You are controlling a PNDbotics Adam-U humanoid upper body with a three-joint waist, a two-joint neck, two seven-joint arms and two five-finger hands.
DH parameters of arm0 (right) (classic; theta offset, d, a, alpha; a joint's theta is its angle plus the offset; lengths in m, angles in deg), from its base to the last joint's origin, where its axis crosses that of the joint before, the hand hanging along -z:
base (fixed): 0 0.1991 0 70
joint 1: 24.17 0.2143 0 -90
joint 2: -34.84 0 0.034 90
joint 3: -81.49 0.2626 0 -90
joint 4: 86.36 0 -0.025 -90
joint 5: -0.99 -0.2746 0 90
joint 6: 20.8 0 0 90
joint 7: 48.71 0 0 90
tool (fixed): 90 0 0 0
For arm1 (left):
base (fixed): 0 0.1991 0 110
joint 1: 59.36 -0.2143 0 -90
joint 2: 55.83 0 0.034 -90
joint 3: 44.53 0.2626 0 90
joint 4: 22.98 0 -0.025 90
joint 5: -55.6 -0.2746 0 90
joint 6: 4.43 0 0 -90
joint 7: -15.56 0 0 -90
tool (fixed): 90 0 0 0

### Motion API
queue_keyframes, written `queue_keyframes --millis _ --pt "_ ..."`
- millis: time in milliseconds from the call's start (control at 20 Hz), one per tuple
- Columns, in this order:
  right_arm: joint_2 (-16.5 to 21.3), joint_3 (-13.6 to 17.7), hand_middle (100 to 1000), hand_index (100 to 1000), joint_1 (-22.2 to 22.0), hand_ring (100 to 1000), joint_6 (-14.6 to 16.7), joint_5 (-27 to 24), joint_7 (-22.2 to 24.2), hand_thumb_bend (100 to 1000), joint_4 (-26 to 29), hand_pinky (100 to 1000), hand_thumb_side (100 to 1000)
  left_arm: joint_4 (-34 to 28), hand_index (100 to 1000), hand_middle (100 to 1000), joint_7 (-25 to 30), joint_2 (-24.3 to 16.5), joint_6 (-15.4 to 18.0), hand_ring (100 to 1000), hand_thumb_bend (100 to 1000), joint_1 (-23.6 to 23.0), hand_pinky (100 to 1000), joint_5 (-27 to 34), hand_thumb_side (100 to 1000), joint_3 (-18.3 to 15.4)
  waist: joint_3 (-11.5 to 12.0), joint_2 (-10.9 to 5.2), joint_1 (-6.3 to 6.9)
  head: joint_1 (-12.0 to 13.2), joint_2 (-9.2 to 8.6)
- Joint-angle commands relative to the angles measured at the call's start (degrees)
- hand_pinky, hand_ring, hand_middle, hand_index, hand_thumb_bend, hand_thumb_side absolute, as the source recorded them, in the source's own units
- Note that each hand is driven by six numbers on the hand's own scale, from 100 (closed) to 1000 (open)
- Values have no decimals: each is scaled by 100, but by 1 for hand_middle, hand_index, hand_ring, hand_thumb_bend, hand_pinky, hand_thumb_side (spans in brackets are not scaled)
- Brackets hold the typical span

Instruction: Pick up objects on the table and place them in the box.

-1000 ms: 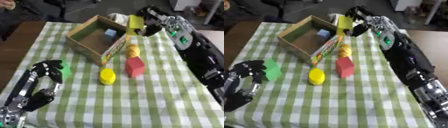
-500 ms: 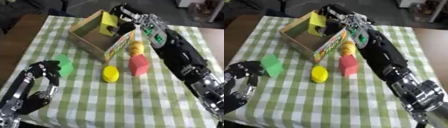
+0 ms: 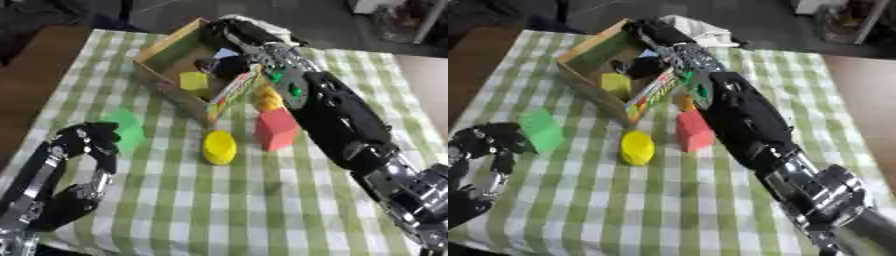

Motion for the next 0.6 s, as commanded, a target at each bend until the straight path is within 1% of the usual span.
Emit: queue_keyframes --millis 50,200,250,300,350,400,450,600 --pt "71 58 867 967 61 826 -2 97 -92 382 150 806 626 -111 830 635 -1 -6 -1 610 100 53 500 8 592 -26 -33 -71 22 6 26" --pt "157 75 874 968 11 827 31 -137 -32 360 315 809 599 -109 829 635 -20 -15 -5 610 100 33 501 -7 592 -49 -134 -81 18 24 26" --pt "211 72 878 970 -6 829 37 -241 14 326 406 813 572 -107 830 635 -28 -19 -7 610 100 24 501 -15 595 -59 -174 -87 17 35 26" --pt "274 67 882 974 -27 832 46 -355 91 347 503 816 547 -106 830 635 -37 -24 -9 610 100 13 501 -23 593 -69 -215 -93 14 44 26" --pt "342 65 884 977 -50 832 53 -472 194 334 596 817 511 -104 830 635 -48 -31 -12 610 100 0 501 -32 593 -82 -259 -99 9 54 26" --pt "421 70 883 980 -80 832 61 -598 323 326 688 818 455 -101 830 635 -61 -38 -17 610 100 -16 501 -44 593 -98 -308 -109 3 69 26" --pt "491 73 881 982 -110 835 54 -703 465 323 763 821 437 -99 830 635 -74 -45 -20 610 100 -31 501 -56 593 -111 -346 -118 -2 80 26" --pt "723 81 879 982 -241 841 110 -944 998 316 937 826 454 -92 830 635 -113 -63 -29 611 100 -66 501 -89 592 -149 -463 -151 -19 116 26"
